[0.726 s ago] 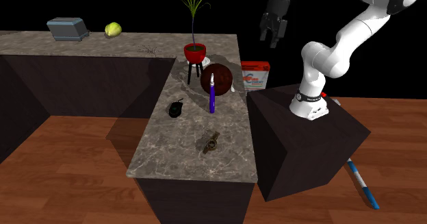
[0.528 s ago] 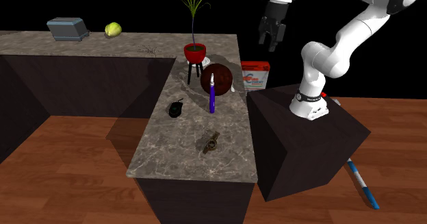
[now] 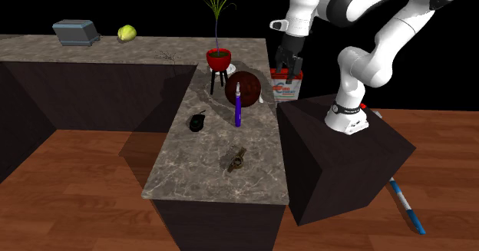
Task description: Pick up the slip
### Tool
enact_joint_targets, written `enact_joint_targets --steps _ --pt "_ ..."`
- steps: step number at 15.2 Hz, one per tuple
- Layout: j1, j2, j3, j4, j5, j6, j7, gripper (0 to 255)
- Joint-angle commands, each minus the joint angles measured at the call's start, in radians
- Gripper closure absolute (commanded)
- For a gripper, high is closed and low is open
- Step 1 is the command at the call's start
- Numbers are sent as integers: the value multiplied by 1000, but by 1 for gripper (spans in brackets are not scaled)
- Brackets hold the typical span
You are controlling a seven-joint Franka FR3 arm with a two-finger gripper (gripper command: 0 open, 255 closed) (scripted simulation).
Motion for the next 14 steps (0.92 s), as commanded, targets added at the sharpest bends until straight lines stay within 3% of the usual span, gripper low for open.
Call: enact_joint_targets --steps 1,7,14 --pt "5 55 7 -24 1 85 -8 0" --pt "17 252 25 -54 1 324 -30 0" --pt "23 532 46 -16 -20 579 -42 0"
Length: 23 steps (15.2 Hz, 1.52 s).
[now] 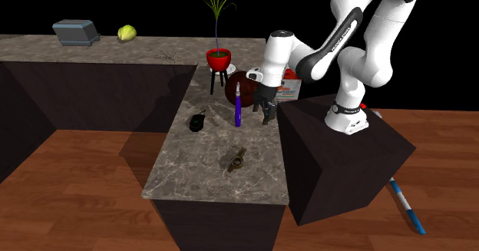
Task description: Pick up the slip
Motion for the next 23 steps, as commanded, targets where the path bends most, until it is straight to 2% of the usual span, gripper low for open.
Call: enact_joint_targets --steps 1,7,14,23 --pt "1 83 6 22 -12 67 1 0" --pt "10 341 7 123 -79 233 25 0" --pt "59 634 -33 303 -153 358 54 0" --pt "78 759 -54 350 -164 437 63 0"
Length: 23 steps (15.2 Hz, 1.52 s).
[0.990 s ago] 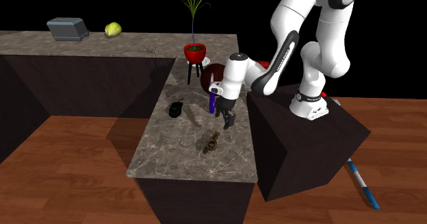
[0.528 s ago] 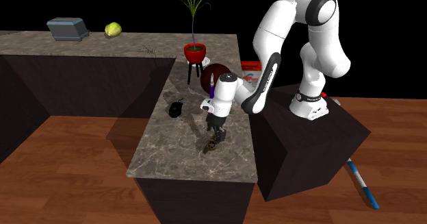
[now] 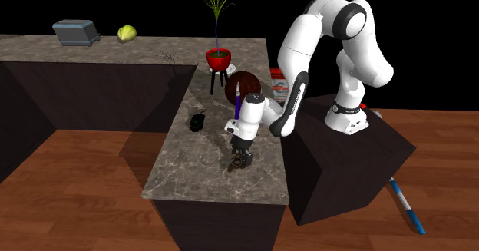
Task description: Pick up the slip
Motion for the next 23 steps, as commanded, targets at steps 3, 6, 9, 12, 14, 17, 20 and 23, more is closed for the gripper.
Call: enact_joint_targets --steps 3,6,9,12,14,17,20,23 --pt "1 13 -2 4 -1 9 0 255" --pt "1 13 -2 5 -1 8 0 255" --pt "1 13 -2 6 -1 8 0 255" --pt "0 -3 0 0 0 -2 0 255" --pt "-4 -31 5 -9 2 -21 -2 255" --pt "-10 -72 12 -21 6 -50 -5 255" --pt "-16 -112 19 -31 10 -81 -9 255" --pt "-22 -152 26 -40 15 -112 -14 255"
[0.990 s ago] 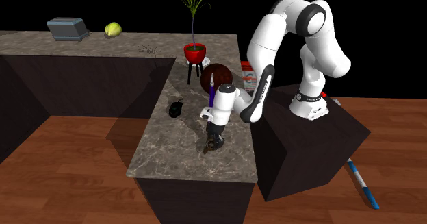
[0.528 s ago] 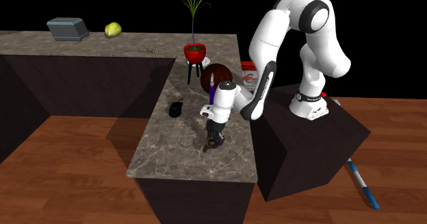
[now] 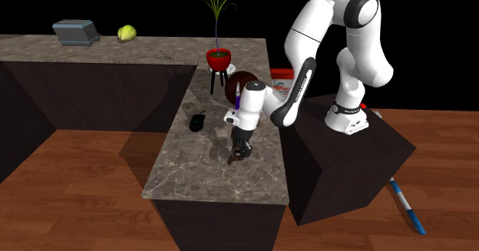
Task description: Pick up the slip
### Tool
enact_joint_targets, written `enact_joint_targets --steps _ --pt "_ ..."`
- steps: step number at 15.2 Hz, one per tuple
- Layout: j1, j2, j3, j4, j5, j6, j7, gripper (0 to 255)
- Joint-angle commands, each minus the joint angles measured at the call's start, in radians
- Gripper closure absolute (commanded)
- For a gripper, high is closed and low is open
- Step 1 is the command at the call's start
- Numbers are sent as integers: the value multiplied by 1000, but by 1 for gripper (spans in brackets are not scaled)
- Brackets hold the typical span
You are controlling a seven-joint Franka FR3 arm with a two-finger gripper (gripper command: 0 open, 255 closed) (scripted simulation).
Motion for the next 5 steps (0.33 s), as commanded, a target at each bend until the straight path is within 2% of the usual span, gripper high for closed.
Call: enact_joint_targets --steps 1,5 --pt "-4 -28 5 -5 4 -22 -3 255" --pt "-8 -55 10 -9 9 -46 -7 255"
